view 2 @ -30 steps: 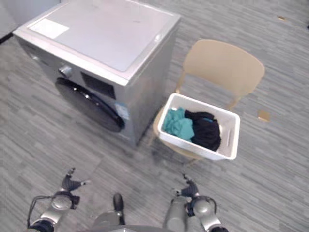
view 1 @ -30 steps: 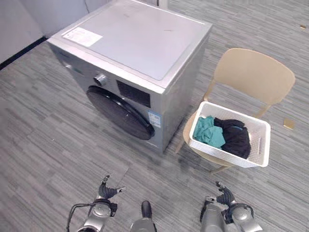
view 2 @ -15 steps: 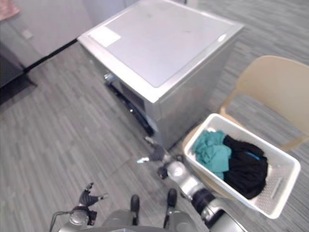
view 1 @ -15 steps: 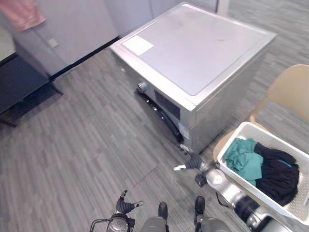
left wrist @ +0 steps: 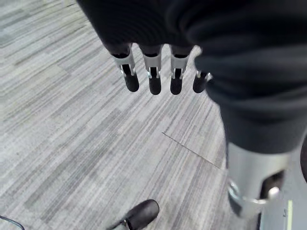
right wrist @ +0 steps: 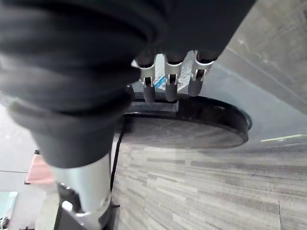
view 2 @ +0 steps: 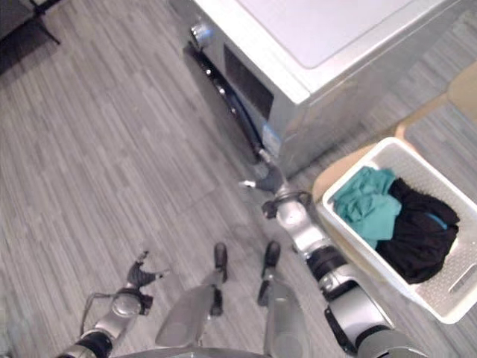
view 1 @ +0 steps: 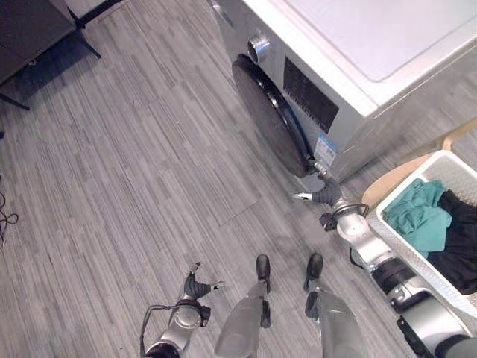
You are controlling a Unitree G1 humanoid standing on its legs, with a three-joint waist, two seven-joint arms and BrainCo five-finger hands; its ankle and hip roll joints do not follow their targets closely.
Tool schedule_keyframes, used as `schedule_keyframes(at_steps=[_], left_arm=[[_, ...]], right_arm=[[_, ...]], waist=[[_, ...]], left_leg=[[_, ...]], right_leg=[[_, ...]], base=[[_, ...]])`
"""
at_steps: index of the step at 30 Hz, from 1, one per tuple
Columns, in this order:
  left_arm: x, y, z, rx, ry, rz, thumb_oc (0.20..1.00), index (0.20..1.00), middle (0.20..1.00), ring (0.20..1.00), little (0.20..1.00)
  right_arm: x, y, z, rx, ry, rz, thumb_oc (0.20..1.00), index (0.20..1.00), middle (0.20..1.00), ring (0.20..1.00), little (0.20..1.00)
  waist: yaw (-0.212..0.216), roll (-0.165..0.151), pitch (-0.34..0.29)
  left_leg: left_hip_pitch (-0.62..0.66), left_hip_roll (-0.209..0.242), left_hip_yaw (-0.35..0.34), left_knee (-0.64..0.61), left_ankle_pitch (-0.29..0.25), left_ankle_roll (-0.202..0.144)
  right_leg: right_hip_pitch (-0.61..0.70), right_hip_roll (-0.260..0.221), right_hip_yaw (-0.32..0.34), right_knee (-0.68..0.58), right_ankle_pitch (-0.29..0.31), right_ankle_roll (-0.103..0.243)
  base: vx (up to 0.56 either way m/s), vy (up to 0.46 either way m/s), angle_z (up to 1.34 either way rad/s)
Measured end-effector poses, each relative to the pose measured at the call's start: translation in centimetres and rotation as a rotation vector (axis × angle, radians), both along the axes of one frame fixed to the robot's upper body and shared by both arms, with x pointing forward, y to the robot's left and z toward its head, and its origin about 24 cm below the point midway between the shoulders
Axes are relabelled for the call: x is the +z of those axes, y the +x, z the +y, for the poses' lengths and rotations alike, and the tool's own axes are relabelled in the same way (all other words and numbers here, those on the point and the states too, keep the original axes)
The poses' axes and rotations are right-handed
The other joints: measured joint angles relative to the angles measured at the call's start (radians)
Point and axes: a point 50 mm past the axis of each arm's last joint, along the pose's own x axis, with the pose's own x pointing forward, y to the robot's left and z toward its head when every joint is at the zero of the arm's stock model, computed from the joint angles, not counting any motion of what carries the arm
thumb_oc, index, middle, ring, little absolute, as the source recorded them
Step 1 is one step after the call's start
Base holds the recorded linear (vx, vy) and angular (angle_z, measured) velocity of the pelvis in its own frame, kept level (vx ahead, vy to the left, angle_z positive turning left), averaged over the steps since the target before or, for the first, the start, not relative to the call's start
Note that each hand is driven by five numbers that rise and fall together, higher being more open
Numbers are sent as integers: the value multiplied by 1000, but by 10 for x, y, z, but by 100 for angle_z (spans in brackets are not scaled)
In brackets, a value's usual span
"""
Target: Grab the laundry basket,head to the washer,open it,put in the laundry and shut it.
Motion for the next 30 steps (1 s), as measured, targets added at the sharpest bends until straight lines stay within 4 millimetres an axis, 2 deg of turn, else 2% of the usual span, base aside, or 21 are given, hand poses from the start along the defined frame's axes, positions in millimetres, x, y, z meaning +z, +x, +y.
schedule_keyframes(at_steps=[2,6,12,20,25,29,30], left_arm=[[4,2,8,3,20,-15,1000,1000,1000,1000,1000],[13,12,19,8,59,-59,1000,1000,1000,1000,1000],[15,16,13,-1,39,-75,1000,1000,1000,1000,1000],[16,18,11,16,15,-94,1000,1000,1000,1000,1000],[21,30,3,-9,12,-118,1000,1000,1000,1000,1000],[26,43,-4,-25,11,-135,1000,1000,1000,1000,1000],[29,49,-7,-31,8,-151,1000,1000,1000,1000,1000]], right_arm=[[3,4,-4,-22,-7,-1,1000,1000,1000,1000,1000],[26,24,-12,-111,40,-41,1000,1000,1000,1000,1000],[47,39,-4,-134,135,-58,1000,1000,1000,1000,1000],[55,42,5,-171,277,-65,1000,1000,1000,1000,1000],[57,41,28,-103,326,-53,1000,1000,1000,1000,1000],[57,35,67,16,417,-6,1000,1000,1000,1000,1000],[58,32,84,95,435,13,1000,1000,1000,1000,1000]], waist=[[5,-2,5],[24,-4,23],[54,1,28],[57,4,30],[78,5,31],[82,5,31],[87,5,31]], left_leg=[[-7,-10,0,-2,6,9],[-27,-19,0,-2,10,16],[-41,-16,-8,-10,12,18],[-63,-12,-32,-16,15,17],[-75,-9,-35,-16,16,17],[-76,-5,-40,-15,16,17],[-77,-2,-49,-14,16,17]], right_leg=[[-14,-12,4,15,-5,10],[-38,-21,7,20,-5,18],[-48,-16,1,15,-7,23],[-57,-12,-21,-1,-7,23],[-66,-8,-26,-4,-3,18],[-62,-3,-29,-9,-3,18],[-58,0,-35,-13,-3,17]], base=[[1,29,1],[8,42,1],[40,40,2],[39,24,7],[13,8,1],[2,-14,1],[11,-56,9]])
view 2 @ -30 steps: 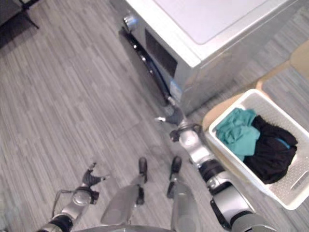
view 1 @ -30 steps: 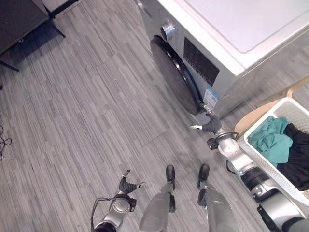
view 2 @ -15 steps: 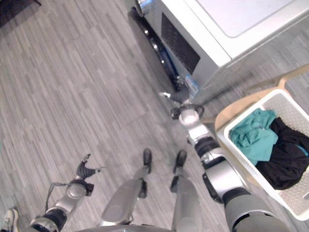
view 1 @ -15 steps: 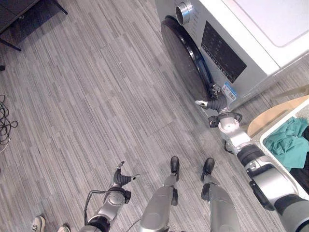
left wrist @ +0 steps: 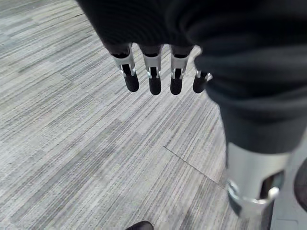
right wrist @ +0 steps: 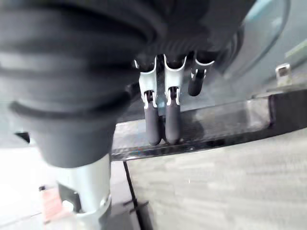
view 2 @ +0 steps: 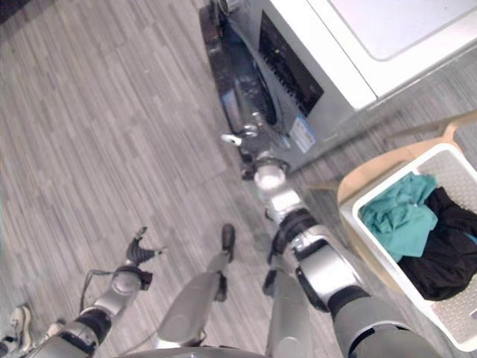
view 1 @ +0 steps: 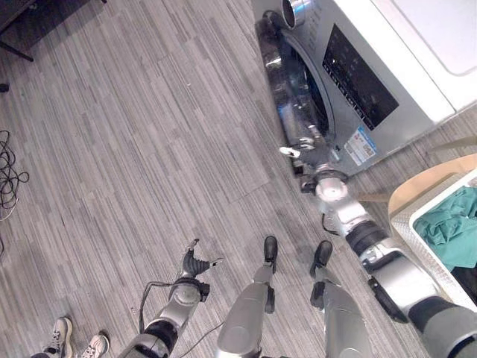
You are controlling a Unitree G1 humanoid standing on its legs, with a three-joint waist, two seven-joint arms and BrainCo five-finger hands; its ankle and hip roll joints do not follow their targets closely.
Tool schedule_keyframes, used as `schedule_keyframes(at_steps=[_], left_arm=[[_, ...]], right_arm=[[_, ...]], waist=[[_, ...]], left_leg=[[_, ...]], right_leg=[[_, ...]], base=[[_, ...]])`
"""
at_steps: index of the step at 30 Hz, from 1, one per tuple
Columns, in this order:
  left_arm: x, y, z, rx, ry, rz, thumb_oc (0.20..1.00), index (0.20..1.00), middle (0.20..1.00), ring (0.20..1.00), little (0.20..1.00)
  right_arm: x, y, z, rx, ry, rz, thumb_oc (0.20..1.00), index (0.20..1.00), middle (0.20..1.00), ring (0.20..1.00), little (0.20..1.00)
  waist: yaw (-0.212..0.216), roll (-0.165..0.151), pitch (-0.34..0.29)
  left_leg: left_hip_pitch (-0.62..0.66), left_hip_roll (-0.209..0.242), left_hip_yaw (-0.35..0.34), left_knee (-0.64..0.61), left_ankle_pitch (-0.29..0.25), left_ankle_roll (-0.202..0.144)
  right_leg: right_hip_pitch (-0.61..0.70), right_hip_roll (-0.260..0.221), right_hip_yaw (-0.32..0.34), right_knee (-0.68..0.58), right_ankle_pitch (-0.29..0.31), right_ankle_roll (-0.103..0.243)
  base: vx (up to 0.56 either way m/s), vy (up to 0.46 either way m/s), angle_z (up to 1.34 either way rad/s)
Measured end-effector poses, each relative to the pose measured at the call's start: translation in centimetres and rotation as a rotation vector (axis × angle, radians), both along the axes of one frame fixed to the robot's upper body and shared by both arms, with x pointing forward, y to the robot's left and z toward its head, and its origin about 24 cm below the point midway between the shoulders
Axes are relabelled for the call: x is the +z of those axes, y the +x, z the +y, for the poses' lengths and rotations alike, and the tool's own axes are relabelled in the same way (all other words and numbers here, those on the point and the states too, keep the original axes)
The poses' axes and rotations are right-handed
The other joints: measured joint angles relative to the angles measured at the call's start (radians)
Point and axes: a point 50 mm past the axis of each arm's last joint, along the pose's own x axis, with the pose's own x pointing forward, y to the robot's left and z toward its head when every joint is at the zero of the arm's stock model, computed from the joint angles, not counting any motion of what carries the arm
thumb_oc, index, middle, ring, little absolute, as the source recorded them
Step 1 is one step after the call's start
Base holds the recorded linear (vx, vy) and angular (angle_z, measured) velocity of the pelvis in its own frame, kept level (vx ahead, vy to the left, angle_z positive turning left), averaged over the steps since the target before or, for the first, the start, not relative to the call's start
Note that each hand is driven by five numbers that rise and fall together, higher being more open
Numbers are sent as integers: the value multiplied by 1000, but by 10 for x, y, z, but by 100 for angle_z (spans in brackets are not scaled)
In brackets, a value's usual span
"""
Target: Grab the laundry basket,head to the washer,open it,put in the laundry and shut it.
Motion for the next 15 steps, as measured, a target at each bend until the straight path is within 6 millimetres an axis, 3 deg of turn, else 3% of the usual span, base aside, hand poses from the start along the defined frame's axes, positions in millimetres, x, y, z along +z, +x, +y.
schedule_keyframes(at_steps=[4,5,9,11,12,13,14,15], left_arm=[[7,13,-8,-28,-1,-29,1000,1000,1000,1000,1000],[7,14,-9,-28,-2,-30,1000,1000,1000,1000,1000],[2,9,-3,6,0,-1,1000,1000,1000,1000,1000],[0,4,3,40,-2,13,1000,1000,1000,1000,1000],[-4,-3,14,79,12,32,1000,1000,1000,1000,1000],[-10,-15,23,106,32,72,1000,1000,1000,1000,1000],[-8,-12,23,106,30,62,1000,1000,1000,1000,1000],[1,-5,28,115,32,19,1000,1000,1000,1000,1000]], right_arm=[[13,-14,46,183,93,-5,1000,1000,1000,1000,1000],[28,-26,71,312,123,-55,1000,1000,1000,1000,1000],[68,-52,113,537,166,-205,1000,1000,1000,1000,1000],[70,-50,112,529,164,-216,1000,1000,1000,1000,1000],[60,-40,103,474,120,-185,1000,1000,1000,1000,1000],[57,-28,85,404,101,-172,1000,1000,1000,1000,1000],[55,-21,73,363,85,-170,1000,1000,1000,1000,1000],[48,-13,57,316,12,-154,1000,1000,1000,1000,1000]], waist=[[39,2,0],[52,4,-1],[118,17,-3],[140,14,-4],[156,7,-8],[148,3,-9],[133,-7,-12],[124,-40,-18]], left_leg=[[-22,9,-68,30,6,-15],[-41,12,-101,42,13,-33],[-53,17,-196,43,10,-55],[-53,9,-229,45,-2,-75],[-56,-12,-237,50,-2,-73],[-76,-31,-227,51,15,-51],[-76,-34,-223,52,16,-49],[-71,-34,-193,55,15,-50]], right_leg=[[27,6,-49,-13,-2,-1],[35,9,-83,-22,-7,-8],[52,8,-164,25,-57,-21],[46,-14,-180,83,-98,-22],[24,-45,-177,144,-130,-15],[-11,-70,-161,175,-133,-9],[-17,-72,-153,174,-130,-4],[-40,-68,-108,170,-123,11]], base=[[15,-100,40],[38,-129,55],[36,-102,72],[24,-37,67],[-17,6,44],[-49,81,17],[-66,121,-20],[-51,118,-44]])
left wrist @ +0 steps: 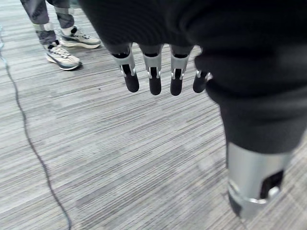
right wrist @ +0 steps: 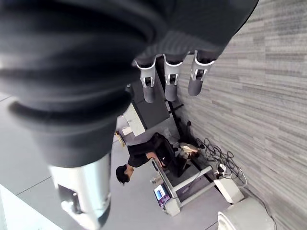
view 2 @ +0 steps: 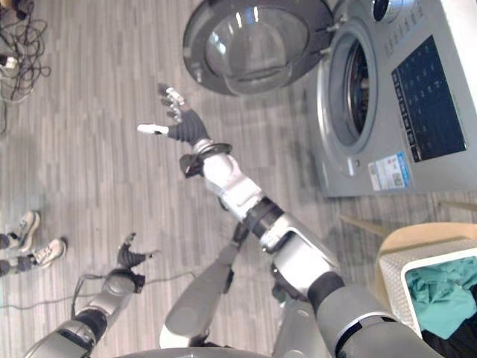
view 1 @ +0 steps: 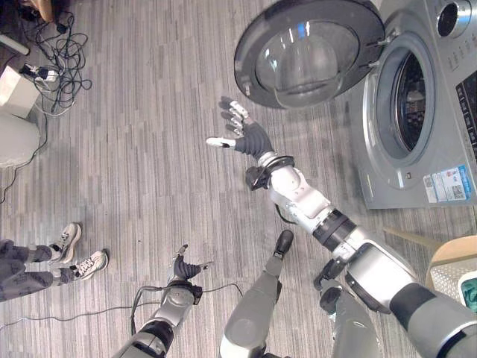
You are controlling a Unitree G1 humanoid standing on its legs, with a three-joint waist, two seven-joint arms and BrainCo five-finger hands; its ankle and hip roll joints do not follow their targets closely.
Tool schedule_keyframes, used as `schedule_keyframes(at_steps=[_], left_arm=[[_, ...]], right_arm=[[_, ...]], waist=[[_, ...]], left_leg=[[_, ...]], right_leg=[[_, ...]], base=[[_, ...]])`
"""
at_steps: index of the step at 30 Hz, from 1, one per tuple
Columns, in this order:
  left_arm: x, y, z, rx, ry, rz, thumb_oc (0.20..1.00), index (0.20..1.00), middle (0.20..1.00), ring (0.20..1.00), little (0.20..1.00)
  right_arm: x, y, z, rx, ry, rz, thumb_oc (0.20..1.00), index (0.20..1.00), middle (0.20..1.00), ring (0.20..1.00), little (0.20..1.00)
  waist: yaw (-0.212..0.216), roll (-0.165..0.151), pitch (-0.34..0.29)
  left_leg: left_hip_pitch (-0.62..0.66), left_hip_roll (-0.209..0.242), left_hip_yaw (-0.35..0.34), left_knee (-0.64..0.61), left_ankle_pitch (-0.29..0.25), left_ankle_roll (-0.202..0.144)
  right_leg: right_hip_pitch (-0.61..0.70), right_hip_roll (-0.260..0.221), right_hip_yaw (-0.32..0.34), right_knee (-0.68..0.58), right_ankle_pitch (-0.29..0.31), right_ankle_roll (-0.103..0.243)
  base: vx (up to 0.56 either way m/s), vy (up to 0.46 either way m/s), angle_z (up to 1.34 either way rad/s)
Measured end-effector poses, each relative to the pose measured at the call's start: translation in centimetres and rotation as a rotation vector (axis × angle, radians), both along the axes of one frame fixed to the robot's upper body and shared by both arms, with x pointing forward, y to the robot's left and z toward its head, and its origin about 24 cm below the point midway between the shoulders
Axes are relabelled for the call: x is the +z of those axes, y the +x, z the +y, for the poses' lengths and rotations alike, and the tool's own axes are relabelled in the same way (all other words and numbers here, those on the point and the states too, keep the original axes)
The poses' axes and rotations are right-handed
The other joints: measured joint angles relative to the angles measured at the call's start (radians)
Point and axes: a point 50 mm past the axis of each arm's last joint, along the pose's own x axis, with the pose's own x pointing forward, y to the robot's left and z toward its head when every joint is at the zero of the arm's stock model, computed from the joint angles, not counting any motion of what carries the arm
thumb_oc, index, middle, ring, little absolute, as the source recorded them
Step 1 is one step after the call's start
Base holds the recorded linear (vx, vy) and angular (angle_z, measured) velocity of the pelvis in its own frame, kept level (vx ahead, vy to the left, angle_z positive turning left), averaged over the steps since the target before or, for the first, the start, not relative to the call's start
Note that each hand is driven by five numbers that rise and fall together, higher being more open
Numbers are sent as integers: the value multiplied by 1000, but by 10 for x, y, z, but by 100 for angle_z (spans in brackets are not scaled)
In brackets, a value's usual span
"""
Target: Grab the laundry basket,head to the washer,open it,put in the laundry and shut it.
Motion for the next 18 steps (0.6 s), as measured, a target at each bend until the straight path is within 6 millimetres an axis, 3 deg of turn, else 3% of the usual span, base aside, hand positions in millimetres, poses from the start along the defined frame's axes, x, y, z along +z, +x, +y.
schedule_keyframes(at_steps=[2,3,5,7,9,11,14,18], left_arm=[[3,-3,10,-1,30,-6,1000,1000,1000,1000,1000],[1,-6,10,-3,31,4,1000,1000,1000,1000,1000],[7,3,5,-19,22,-30,1000,1000,1000,1000,1000],[13,11,3,-28,18,-57,1000,1000,1000,1000,1000],[37,35,-9,-62,-12,-177,1000,1000,1000,1000,1000],[46,42,-18,-84,-30,-223,1000,1000,1000,1000,1000],[53,47,-16,-71,-26,-256,1000,1000,1000,1000,1000],[58,51,-7,-45,12,-258,1000,1000,1000,1000,1000]], right_arm=[[-16,5,-25,-82,-7,51,1000,1000,1000,1000,1000],[-28,6,-42,-126,-34,77,1000,1000,1000,1000,1000],[-44,-3,-56,-126,-76,86,1000,1000,1000,1000,1000],[-60,-8,-63,-132,-135,110,1000,1000,1000,1000,1000],[-83,-25,-68,-89,-237,116,1000,1000,1000,1000,1000],[-83,-37,-68,-51,-249,79,1000,1000,1000,1000,1000],[-100,-53,-72,-20,-310,84,1000,1000,1000,1000,1000],[-114,-65,-100,-49,-427,68,1000,1000,1000,1000,1000]], waist=[[-3,-64,-27],[-32,-76,-30],[-95,-77,-30],[-116,-78,-29],[-165,-76,-28],[-165,-57,-20],[-191,-48,-14],[-248,-48,0]], left_leg=[[6,2,80,-4,-8,0],[21,5,129,-5,-7,1],[43,6,166,-6,-7,2],[62,7,182,-5,-7,2],[81,11,216,-9,-8,1],[84,18,242,-23,-8,2],[96,29,260,-40,-20,21],[100,29,323,-43,-31,40]], right_leg=[[-25,12,88,-13,12,14],[-3,16,117,-56,40,36],[36,27,148,-127,89,54],[72,32,156,-189,125,66],[98,44,175,-261,175,60],[98,51,180,-269,184,51],[84,72,213,-275,200,40],[47,79,274,-258,211,45]], base=[[-22,32,-96],[-20,26,-107],[-12,29,-74],[-13,66,-55],[-10,75,-47],[-15,35,-19],[-14,56,-35],[-18,20,-46]])
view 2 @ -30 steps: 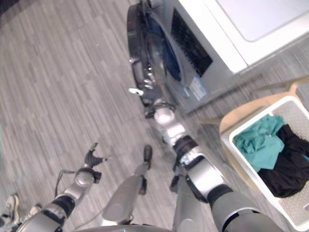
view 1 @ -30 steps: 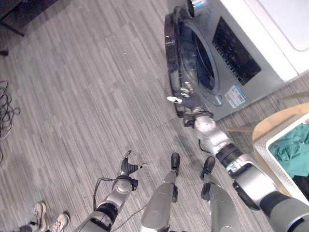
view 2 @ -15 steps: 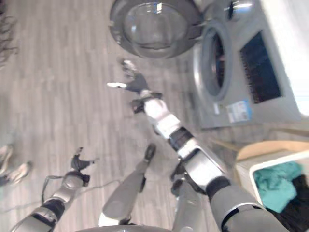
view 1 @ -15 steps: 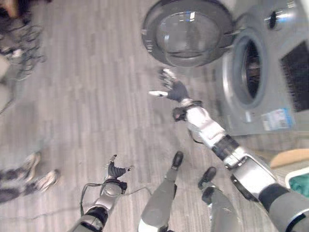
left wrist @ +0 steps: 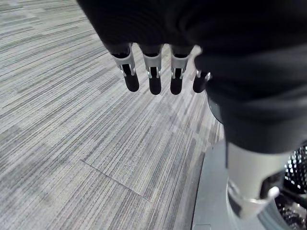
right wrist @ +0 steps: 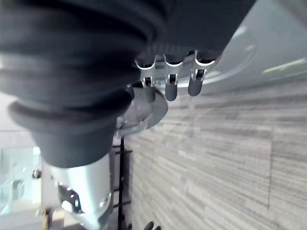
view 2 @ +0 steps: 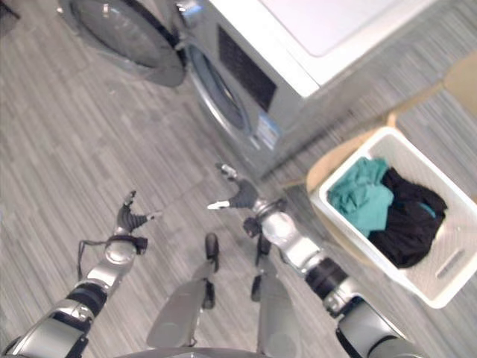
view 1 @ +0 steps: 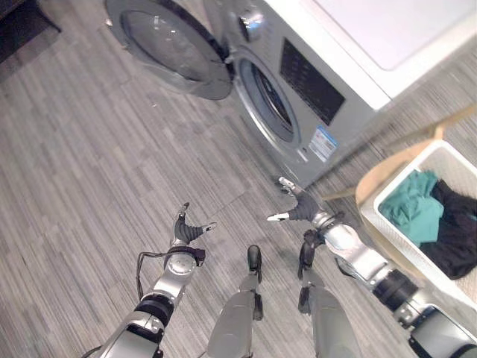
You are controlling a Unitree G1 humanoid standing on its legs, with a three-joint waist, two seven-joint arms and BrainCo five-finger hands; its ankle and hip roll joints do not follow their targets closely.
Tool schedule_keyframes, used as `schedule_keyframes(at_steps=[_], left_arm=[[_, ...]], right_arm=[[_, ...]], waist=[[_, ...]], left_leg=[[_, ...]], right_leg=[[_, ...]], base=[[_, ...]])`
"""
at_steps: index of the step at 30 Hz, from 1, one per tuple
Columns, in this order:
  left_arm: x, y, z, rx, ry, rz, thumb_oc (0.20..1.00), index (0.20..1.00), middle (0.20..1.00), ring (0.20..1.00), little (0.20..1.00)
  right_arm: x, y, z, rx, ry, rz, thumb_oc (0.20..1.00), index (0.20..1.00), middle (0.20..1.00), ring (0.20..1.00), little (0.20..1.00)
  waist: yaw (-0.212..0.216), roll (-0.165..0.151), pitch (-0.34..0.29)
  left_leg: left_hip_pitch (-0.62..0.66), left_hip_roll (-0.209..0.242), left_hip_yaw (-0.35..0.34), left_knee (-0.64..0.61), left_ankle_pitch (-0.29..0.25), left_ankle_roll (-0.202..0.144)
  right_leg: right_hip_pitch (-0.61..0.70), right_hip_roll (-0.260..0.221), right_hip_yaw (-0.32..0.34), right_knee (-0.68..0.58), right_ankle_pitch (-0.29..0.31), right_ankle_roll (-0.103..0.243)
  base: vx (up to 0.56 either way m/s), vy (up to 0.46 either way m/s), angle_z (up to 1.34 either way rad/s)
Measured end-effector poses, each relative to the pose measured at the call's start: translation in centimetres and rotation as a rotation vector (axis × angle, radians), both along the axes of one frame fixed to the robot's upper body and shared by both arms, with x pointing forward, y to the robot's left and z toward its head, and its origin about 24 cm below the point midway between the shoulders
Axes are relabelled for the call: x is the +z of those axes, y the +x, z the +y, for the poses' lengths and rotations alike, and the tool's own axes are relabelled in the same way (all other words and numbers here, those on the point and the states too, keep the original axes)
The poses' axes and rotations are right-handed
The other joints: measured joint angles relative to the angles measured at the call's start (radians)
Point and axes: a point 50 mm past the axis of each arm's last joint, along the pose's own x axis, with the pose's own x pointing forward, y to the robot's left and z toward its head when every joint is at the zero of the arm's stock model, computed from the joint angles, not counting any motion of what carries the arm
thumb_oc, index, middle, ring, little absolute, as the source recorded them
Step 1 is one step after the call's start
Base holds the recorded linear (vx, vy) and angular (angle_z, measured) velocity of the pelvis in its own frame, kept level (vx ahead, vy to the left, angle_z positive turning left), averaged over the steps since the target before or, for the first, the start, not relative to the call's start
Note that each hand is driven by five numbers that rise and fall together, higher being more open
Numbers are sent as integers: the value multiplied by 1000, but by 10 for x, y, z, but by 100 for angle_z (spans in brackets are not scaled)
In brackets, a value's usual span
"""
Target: Grab the laundry basket,head to the washer,open it,put in the laundry and shut it.
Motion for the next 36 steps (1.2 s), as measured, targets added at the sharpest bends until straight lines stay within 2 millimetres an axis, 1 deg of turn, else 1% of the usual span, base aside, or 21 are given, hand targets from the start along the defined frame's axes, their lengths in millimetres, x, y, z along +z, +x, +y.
schedule_keyframes(at_steps=[1,2,3,4,5,6,7,9,11,13,14,16,18,20,21,22,23,27,32,34,36], left_arm=[[2,2,2,4,8,-3,1000,1000,1000,1000,1000],[11,8,7,8,31,-29,1000,1000,1000,1000,1000],[16,11,11,12,48,-41,1000,1000,1000,1000,1000],[22,16,16,18,65,-57,1000,1000,1000,1000,1000],[42,29,31,39,125,-91,1000,1000,1000,1000,1000],[49,32,40,56,156,-96,1000,1000,1000,1000,1000],[68,42,49,79,191,-143,1000,1000,1000,1000,1000],[92,51,64,109,238,-190,1000,1000,1000,1000,1000],[113,59,69,129,251,-245,1000,1000,1000,1000,1000],[129,62,79,153,286,-272,1000,1000,1000,1000,1000],[136,63,86,170,303,-279,1000,1000,1000,1000,1000],[144,64,94,204,315,-275,1000,1000,1000,1000,1000],[148,61,102,226,327,-276,1000,1000,1000,1000,1000],[153,56,116,276,336,-274,1000,1000,1000,1000,1000],[154,53,122,295,348,-266,1000,1000,1000,1000,1000],[156,49,130,315,365,-257,1000,1000,1000,1000,1000],[157,47,134,327,369,-255,1000,1000,1000,1000,1000],[151,42,137,339,395,-236,1000,1000,1000,1000,1000],[155,39,144,380,429,-239,1000,1000,1000,1000,1000],[163,36,149,399,455,-259,1000,1000,1000,1000,1000],[183,28,166,479,487,-309,1000,1000,1000,1000,1000]], right_arm=[[-6,-3,-6,-12,-17,12,1000,1000,1000,1000,1000],[-14,-8,-20,-50,-35,36,1000,1000,1000,1000,1000],[-19,-10,-24,-58,-45,52,1000,1000,1000,1000,1000],[-22,-13,-29,-65,-62,64,1000,1000,1000,1000,1000],[-27,-17,-42,-81,-96,81,1000,1000,1000,1000,1000],[-28,-17,-46,-93,-105,79,1000,1000,1000,1000,1000],[-28,-18,-54,-118,-114,80,1000,1000,1000,1000,1000],[-25,-17,-59,-138,-102,63,1000,1000,1000,1000,1000],[-23,-17,-62,-155,-91,55,1000,1000,1000,1000,1000],[-13,-14,-60,-149,-70,16,1000,1000,1000,1000,1000],[-2,-14,-60,-152,-42,-27,1000,1000,1000,1000,1000],[12,-12,-62,-165,-10,-91,1000,1000,1000,1000,1000],[18,-12,-63,-175,21,-116,1000,1000,1000,1000,1000],[26,-16,-65,-181,63,-146,1000,1000,1000,1000,1000],[27,-17,-66,-185,75,-154,1000,1000,1000,1000,1000],[26,-23,-74,-213,94,-168,1000,1000,1000,1000,1000],[26,-23,-75,-213,96,-171,1000,1000,1000,1000,1000],[25,-26,-79,-231,101,-172,1000,1000,1000,1000,1000],[26,-28,-81,-250,110,-181,1000,1000,1000,1000,1000],[26,-28,-81,-248,112,-183,1000,1000,1000,1000,1000],[27,-28,-80,-245,115,-186,1000,1000,1000,1000,1000]], waist=[[-15,1,2],[-38,-3,6],[-42,-7,9],[-57,-13,14],[-75,-22,25],[-82,-23,30],[-99,-24,34],[-115,-26,47],[-122,-26,55],[-135,-28,73],[-137,-31,86],[-138,-37,102],[-146,-46,108],[-147,-56,114],[-155,-63,117],[-160,-67,119],[-160,-76,123],[-160,-81,125],[-158,-83,125],[-155,-92,130],[-156,-112,140]], left_leg=[[-1,-1,3,0,0,0],[-1,1,14,-2,-1,1],[-2,3,23,-3,-1,1],[-1,3,27,-5,-1,1],[-3,6,38,-9,0,3],[-4,8,44,-12,1,4],[-6,9,51,-18,2,4],[-8,13,56,-20,2,5],[-9,16,59,-25,3,4],[-9,19,62,-25,2,4],[-9,20,64,-25,2,3],[-9,22,63,-25,2,3],[-9,26,62,-25,1,1],[-11,28,61,-25,0,1],[-12,29,59,-25,-2,-2],[-23,29,50,-25,-4,-5],[-24,28,51,-25,-3,-4],[-34,24,41,-25,-3,-4],[-55,21,15,-25,-2,-2],[-63,19,8,-25,-1,-1],[-71,20,-5,-23,1,-1]], right_leg=[[-2,-1,4,0,2,1],[-8,2,14,-1,4,2],[-12,4,21,-1,6,1],[-16,7,25,-4,9,3],[-18,13,36,-18,22,0],[-18,14,38,-24,28,-2],[-17,18,40,-45,41,-2],[-13,24,43,-64,52,-6],[-12,29,46,-78,61,-12],[-10,34,47,-86,70,-19],[-10,36,47,-88,73,-22],[-10,41,47,-89,73,-23],[-11,46,47,-90,73,-23],[-12,47,45,-90,73,-23],[-12,48,43,-90,73,-23],[-15,46,36,-98,73,-23],[-15,45,36,-100,75,-25],[-14,37,26,-106,75,-25],[-18,28,-2,-113,75,-25],[-18,26,-8,-121,75,-25],[-19,27,-20,-124,75,-24]], base=[[-28,11,-25],[-33,5,-21],[-26,20,-23],[-27,3,-27],[-21,1,-25],[-34,-3,-27],[-28,11,-15],[-21,8,-12],[-11,14,-8],[-5,12,-5],[1,4,-5],[11,11,-4],[5,6,-2],[22,19,1],[56,52,11],[56,46,11],[41,36,12],[21,34,9],[16,20,17],[7,8,11],[18,16,14]])
